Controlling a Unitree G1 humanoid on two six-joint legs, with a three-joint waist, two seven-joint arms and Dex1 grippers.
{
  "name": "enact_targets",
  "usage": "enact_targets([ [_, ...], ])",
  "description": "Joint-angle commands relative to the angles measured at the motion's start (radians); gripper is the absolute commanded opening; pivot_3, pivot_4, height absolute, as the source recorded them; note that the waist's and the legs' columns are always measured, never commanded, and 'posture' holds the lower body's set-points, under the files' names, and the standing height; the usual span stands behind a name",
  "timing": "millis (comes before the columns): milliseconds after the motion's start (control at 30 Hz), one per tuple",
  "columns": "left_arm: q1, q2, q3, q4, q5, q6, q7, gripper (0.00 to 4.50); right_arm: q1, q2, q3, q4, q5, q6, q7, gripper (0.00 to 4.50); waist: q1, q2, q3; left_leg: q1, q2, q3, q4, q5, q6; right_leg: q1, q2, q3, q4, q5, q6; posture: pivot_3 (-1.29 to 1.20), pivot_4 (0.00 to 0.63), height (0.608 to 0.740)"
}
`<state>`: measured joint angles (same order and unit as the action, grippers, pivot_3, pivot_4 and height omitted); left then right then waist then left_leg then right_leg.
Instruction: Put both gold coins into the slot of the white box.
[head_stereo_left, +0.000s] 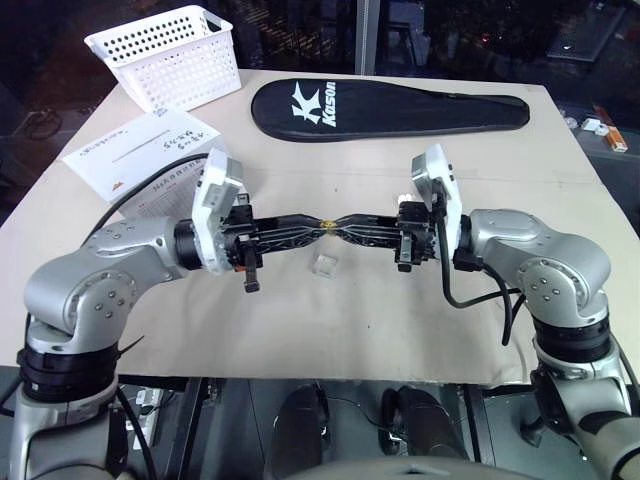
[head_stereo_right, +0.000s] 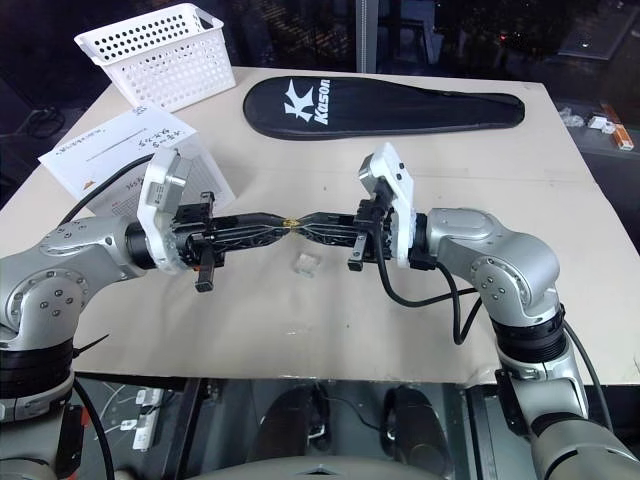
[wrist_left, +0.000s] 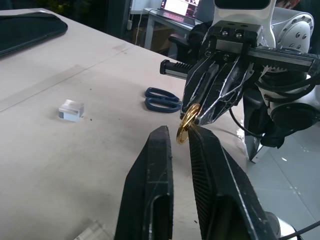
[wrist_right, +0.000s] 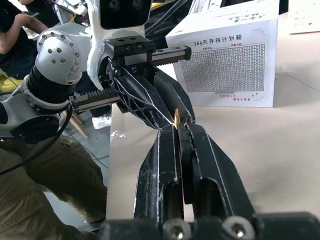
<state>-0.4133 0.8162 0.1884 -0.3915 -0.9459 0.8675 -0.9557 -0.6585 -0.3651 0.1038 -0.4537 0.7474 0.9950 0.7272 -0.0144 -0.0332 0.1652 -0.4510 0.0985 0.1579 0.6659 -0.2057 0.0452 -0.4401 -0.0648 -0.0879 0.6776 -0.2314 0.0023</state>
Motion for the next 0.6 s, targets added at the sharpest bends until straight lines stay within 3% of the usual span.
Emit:
enact_targets([
  [33,-0.026,-0.004,0.006,-0.019,-0.019,-0.006,0.004,0.49,-0.013,0.000,-0.008,-0.047,0.041,-0.013,0.007,0.00,0.000,0.000,0.000,0.000,0.000,0.000,0.000,0.000,0.000,0.000,0.000,0.000,0.000,0.000,0.000,0.00,0.150,0.740],
  [600,-0.051,-0.009,0.001,-0.051,-0.082,0.027,-0.009,0.24,-0.007,-0.015,-0.005,-0.055,0.088,0.001,0.004,0.00,0.000,0.000,0.000,0.000,0.000,0.000,0.000,0.000,0.000,0.000,0.000,0.000,0.000,-0.001,0.001,0.00,0.150,0.740],
])
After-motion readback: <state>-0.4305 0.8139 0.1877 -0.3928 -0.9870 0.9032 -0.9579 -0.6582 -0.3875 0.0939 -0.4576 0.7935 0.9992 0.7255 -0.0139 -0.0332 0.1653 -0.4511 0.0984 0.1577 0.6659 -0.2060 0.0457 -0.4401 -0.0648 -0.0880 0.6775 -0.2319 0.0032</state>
